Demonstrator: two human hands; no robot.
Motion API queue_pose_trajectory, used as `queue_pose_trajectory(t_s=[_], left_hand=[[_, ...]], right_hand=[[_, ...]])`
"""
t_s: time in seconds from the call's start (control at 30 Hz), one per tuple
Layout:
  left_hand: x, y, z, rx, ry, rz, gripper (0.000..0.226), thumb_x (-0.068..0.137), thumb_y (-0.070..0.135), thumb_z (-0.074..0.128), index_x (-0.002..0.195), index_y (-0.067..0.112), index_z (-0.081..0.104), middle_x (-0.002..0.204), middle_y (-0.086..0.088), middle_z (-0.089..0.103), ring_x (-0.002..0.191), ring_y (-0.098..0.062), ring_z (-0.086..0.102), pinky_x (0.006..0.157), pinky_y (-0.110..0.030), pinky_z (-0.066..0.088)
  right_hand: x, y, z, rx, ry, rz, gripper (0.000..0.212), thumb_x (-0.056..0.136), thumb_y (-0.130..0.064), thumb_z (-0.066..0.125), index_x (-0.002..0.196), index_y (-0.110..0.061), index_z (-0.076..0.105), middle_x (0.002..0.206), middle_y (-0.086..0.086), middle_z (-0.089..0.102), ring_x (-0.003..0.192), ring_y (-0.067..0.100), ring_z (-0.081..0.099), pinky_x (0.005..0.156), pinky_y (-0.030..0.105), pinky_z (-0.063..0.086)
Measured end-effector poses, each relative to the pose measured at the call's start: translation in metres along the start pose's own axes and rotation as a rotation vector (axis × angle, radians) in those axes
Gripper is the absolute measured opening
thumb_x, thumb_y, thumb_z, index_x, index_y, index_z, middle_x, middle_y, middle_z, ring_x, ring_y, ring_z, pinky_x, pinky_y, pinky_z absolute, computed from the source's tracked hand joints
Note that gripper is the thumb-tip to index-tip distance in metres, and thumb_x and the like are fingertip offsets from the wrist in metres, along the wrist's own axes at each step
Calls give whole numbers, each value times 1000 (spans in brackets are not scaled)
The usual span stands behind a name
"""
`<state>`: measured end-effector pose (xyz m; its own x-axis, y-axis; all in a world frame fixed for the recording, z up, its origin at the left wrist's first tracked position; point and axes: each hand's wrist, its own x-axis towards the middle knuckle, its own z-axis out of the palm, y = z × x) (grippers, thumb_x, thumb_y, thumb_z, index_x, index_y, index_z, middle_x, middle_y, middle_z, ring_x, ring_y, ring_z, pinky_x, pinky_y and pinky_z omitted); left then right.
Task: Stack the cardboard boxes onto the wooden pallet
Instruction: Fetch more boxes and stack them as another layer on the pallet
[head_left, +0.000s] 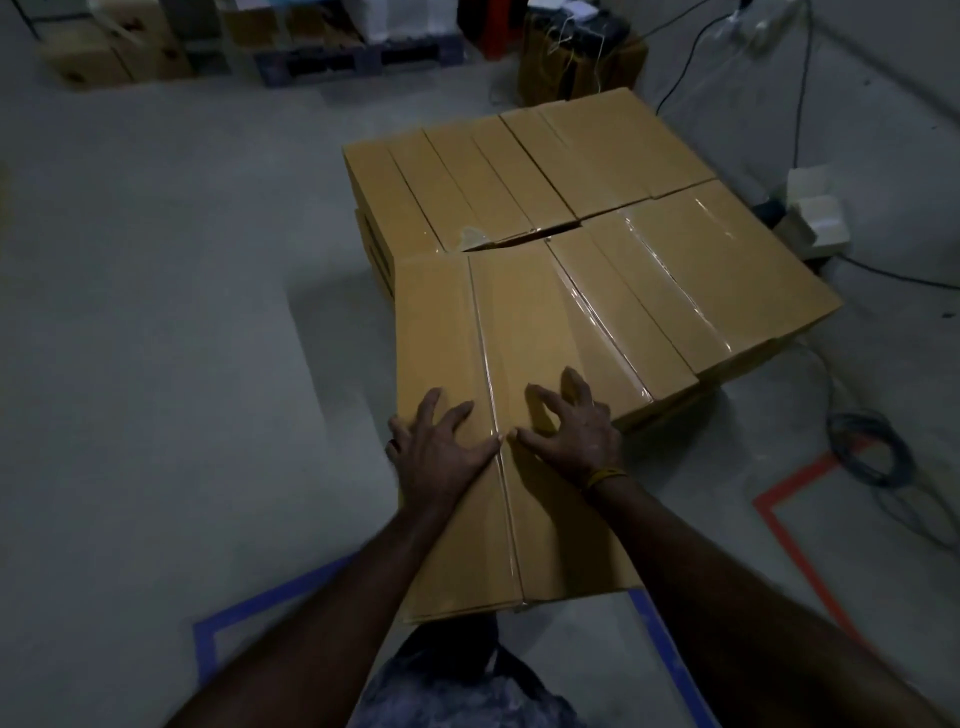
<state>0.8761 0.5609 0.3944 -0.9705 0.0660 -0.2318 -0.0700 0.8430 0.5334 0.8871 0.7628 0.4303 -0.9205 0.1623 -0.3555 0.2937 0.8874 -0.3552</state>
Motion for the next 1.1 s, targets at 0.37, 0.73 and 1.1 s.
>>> queue_pose_trajectory(t_s=[0.37, 0.73, 1.1], left_hand=[[148, 11, 139, 26, 93, -179, 80, 67, 89, 41, 136, 51, 51, 160, 16, 21, 139, -34, 24, 105, -53, 34], [265, -21, 312, 77, 222, -290, 67, 78, 78, 57, 140, 55, 45, 164, 15, 13, 147, -42, 10, 110, -62, 23], [252, -23, 316, 64, 216, -244, 69, 85, 69, 56, 148, 51, 34, 166, 13, 6, 152, -36, -3, 112, -68, 18]], right_hand=[[203, 90, 51, -85, -92, -114, 82, 77, -77, 60, 147, -56, 24, 163, -15, -11, 142, 36, 24, 99, 50, 48], [367, 195, 177, -312, -101, -412, 84, 86, -80, 37, 154, -51, -4, 163, 2, -26, 149, 40, -18, 119, 53, -5], [362, 214, 186, -309, -24, -501, 78, 92, -77, 22, 156, -43, -8, 164, 5, -24, 149, 37, -20, 120, 50, -6]])
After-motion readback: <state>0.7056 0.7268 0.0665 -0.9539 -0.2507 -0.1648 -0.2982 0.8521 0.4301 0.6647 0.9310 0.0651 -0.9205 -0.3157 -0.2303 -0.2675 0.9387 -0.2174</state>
